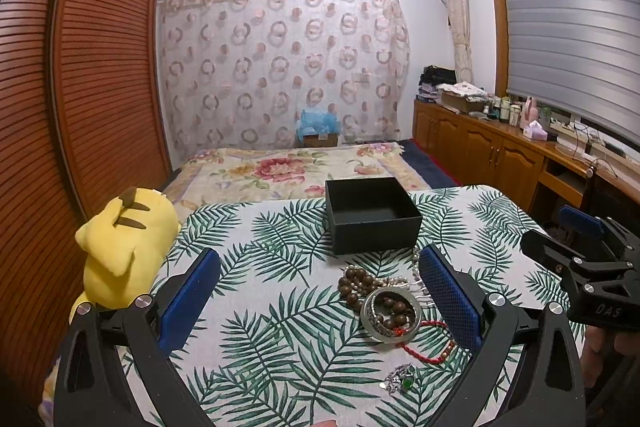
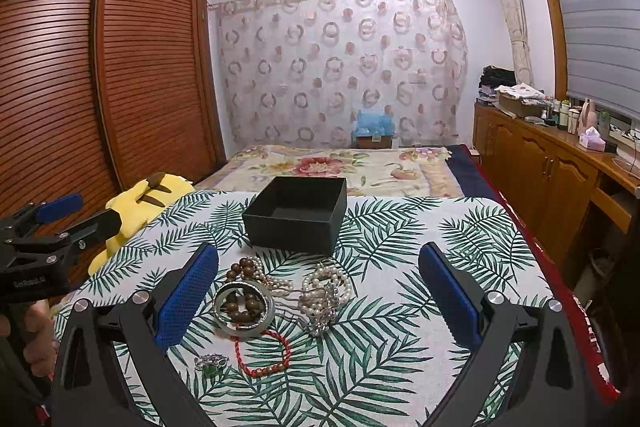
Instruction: Organize jewelry
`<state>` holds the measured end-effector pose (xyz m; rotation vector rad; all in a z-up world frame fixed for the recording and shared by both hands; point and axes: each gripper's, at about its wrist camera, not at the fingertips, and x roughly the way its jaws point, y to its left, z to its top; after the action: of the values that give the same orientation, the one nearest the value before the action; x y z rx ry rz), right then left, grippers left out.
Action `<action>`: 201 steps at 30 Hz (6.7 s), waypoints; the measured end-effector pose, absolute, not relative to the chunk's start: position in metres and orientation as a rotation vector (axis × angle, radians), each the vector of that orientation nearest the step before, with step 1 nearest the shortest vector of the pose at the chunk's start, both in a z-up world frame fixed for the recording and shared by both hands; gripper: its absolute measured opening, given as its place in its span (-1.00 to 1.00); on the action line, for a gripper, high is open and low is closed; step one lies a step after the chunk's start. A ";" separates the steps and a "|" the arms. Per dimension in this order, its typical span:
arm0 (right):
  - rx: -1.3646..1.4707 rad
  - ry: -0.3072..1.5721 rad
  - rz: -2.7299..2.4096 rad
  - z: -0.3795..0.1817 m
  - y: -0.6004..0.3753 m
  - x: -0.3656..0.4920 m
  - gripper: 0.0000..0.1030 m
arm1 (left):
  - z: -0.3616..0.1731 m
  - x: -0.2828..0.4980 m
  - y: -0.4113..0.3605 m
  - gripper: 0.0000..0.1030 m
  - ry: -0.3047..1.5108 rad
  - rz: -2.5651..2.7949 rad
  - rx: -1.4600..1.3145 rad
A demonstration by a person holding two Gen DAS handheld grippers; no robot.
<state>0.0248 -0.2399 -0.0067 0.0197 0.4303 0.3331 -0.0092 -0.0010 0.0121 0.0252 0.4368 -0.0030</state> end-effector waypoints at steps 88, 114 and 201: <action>-0.064 0.652 0.461 -0.091 -0.224 0.042 0.55 | -0.065 0.057 -0.012 0.64 0.720 -0.183 0.062; -0.070 0.678 0.472 -0.099 -0.226 0.046 0.55 | -0.070 0.075 -0.029 -0.93 0.742 -0.265 0.093; -0.165 0.652 0.570 -0.040 -0.203 0.234 0.45 | -0.050 0.226 -0.017 -0.82 0.672 -0.243 -0.032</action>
<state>0.2336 -0.2027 -0.0396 -0.1647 0.6517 0.5698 0.2258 -0.0166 -0.0497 -0.0315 0.6723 -0.2435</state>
